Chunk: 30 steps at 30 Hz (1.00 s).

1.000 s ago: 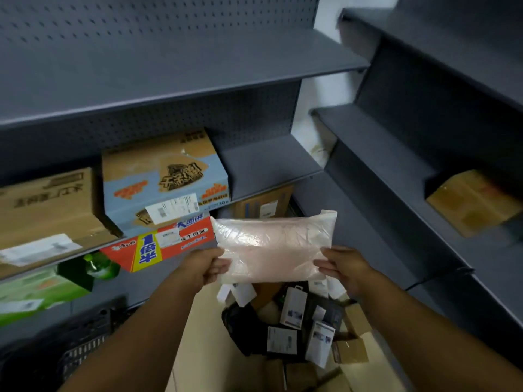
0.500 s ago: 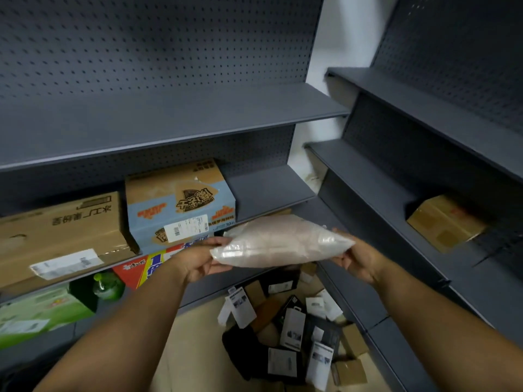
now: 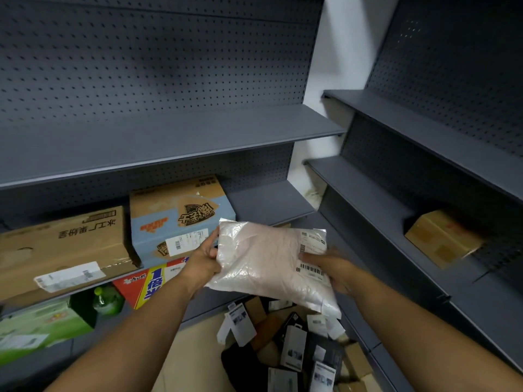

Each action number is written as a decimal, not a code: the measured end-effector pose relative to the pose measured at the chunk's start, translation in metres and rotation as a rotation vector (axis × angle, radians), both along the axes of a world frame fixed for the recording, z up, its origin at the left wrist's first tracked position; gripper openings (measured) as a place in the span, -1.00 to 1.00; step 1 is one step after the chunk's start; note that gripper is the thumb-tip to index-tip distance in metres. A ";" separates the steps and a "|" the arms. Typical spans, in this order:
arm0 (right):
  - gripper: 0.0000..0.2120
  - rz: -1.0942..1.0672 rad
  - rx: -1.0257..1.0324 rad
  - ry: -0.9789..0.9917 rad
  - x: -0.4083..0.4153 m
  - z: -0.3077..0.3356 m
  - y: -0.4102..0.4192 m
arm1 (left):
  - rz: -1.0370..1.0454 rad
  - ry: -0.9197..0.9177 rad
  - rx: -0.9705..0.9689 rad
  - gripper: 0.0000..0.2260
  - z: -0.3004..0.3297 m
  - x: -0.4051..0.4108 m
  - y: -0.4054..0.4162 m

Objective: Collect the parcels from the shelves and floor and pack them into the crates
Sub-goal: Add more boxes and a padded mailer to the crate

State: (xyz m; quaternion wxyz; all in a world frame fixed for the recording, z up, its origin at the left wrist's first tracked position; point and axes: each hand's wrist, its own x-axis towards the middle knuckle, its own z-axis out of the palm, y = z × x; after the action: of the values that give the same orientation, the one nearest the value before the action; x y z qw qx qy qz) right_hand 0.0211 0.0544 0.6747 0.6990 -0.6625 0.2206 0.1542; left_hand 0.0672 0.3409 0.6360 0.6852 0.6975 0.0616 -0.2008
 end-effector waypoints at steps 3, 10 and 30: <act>-0.56 -0.049 -0.077 -0.125 -0.005 0.003 0.006 | 0.103 0.084 -0.067 -0.30 0.003 -0.014 -0.004; -0.34 0.002 -0.064 -0.231 -0.038 0.014 0.005 | 0.076 0.230 -0.088 -0.40 0.008 -0.075 -0.021; -0.68 0.463 0.084 -0.014 -0.142 -0.009 0.137 | 0.855 0.128 0.220 -0.37 -0.005 -0.316 0.077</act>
State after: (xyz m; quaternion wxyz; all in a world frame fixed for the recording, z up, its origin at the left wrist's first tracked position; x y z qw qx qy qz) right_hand -0.1211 0.1914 0.6659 0.6737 -0.6667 0.0513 0.3147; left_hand -0.2492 0.4181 0.6308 0.6233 0.6641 0.4077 0.0653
